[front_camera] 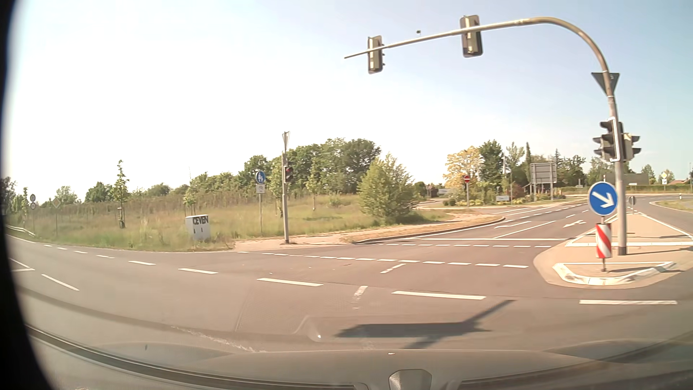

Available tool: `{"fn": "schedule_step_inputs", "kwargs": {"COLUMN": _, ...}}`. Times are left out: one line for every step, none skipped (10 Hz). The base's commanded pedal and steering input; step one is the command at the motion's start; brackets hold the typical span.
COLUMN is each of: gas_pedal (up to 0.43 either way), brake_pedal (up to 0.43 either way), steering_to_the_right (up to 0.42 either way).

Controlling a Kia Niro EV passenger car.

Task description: Follow the waypoints while adhering to traffic rules and regulations

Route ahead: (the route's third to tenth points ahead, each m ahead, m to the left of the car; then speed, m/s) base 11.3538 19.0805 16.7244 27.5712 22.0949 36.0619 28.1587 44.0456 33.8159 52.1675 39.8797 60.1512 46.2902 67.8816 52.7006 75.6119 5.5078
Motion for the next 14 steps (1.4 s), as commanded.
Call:
{"fn": "schedule_step_inputs", "kwargs": {"gas_pedal": 0.110, "brake_pedal": 0.006, "steering_to_the_right": -0.361}}
{"fn": "schedule_step_inputs", "kwargs": {"gas_pedal": 0.110, "brake_pedal": 0.006, "steering_to_the_right": -0.361}}
{"fn": "schedule_step_inputs", "kwargs": {"gas_pedal": 0.118, "brake_pedal": 0.006, "steering_to_the_right": -0.361}}
{"fn": "schedule_step_inputs", "kwargs": {"gas_pedal": 0.130, "brake_pedal": 0.006, "steering_to_the_right": -0.361}}
{"fn": "schedule_step_inputs", "kwargs": {"gas_pedal": 0.130, "brake_pedal": 0.006, "steering_to_the_right": -0.361}}
{"fn": "schedule_step_inputs", "kwargs": {"gas_pedal": 0.130, "brake_pedal": 0.006, "steering_to_the_right": -0.361}}
{"fn": "schedule_step_inputs", "kwargs": {"gas_pedal": 0.130, "brake_pedal": 0.006, "steering_to_the_right": -0.357}}
{"fn": "schedule_step_inputs", "kwargs": {"gas_pedal": 0.130, "brake_pedal": 0.006, "steering_to_the_right": -0.348}}
{"fn": "schedule_step_inputs", "kwargs": {"gas_pedal": 0.138, "brake_pedal": 0.006, "steering_to_the_right": -0.342}}
{"fn": "schedule_step_inputs", "kwargs": {"gas_pedal": 0.138, "brake_pedal": 0.006, "steering_to_the_right": -0.342}}
{"fn": "schedule_step_inputs", "kwargs": {"gas_pedal": 0.150, "brake_pedal": 0.006, "steering_to_the_right": -0.342}}
{"fn": "schedule_step_inputs", "kwargs": {"gas_pedal": 0.157, "brake_pedal": 0.006, "steering_to_the_right": -0.342}}
{"fn": "schedule_step_inputs", "kwargs": {"gas_pedal": 0.169, "brake_pedal": 0.006, "steering_to_the_right": -0.342}}
{"fn": "schedule_step_inputs", "kwargs": {"gas_pedal": 0.177, "brake_pedal": 0.006, "steering_to_the_right": -0.338}}
